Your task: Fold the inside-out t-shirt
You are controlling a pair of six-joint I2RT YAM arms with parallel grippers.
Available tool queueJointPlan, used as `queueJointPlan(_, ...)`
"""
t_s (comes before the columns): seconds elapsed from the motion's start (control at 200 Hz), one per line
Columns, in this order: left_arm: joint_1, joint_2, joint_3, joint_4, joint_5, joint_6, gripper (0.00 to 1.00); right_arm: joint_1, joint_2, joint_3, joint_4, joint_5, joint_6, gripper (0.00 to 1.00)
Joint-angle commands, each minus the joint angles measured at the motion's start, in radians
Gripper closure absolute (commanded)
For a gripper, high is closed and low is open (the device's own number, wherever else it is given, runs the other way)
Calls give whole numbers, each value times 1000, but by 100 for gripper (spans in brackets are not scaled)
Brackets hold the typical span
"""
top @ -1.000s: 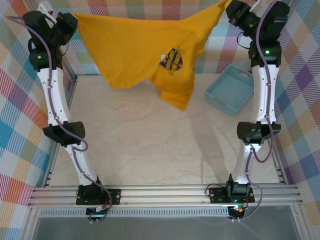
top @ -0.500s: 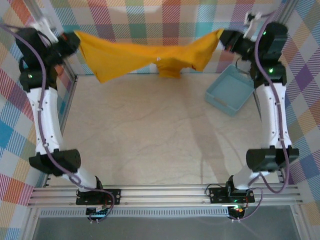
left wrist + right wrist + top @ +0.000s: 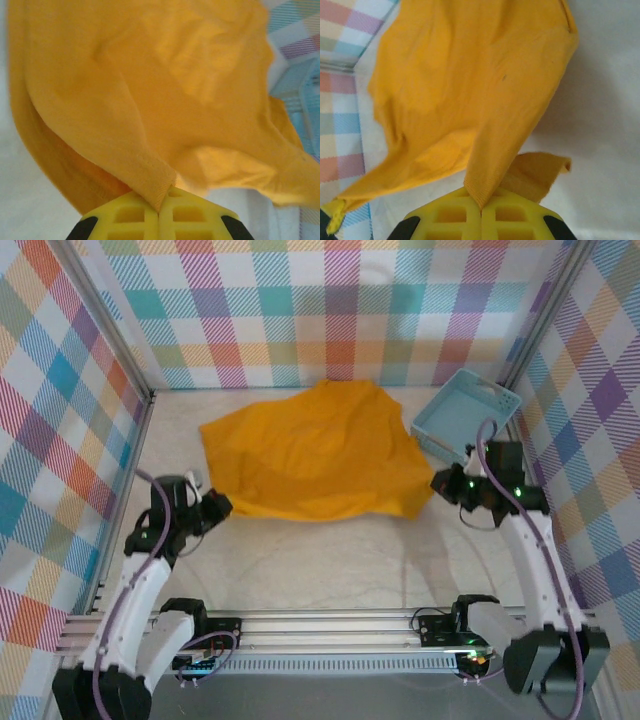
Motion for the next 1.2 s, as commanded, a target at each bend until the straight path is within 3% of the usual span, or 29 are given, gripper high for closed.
queueJointPlan(0.0,-4,-104,-83,-155,-98,-109,100,-11,-126,-113,-116,53,112,100)
queueJointPlan(0.26,-3,-268,-214,-286,-118,-253,100,-12,-299,-282,-205,91,282,100)
queueJointPlan(0.47,-3,-451,-196,-404,-176,-297,100,-13,-439,-201,-414,281,286,100)
queueJointPlan(0.61,-4,-494,-163,-389,-197,-287,100,-13,-506,-135,-504,355,288,100)
queueJointPlan(0.73,-3,-418,-136,-367,-219,-276,100,-12,-506,-111,-493,345,263,100)
queueJointPlan(0.855,-4,-269,-60,-289,-239,-267,100,-12,-440,-53,-348,271,160,100)
queueJointPlan(1.035,-2,16,269,-245,-260,-153,100,-13,-203,227,-164,121,-25,100)
queueJointPlan(1.195,-2,153,520,-267,-213,-70,100,-12,-99,435,-143,146,-64,100)
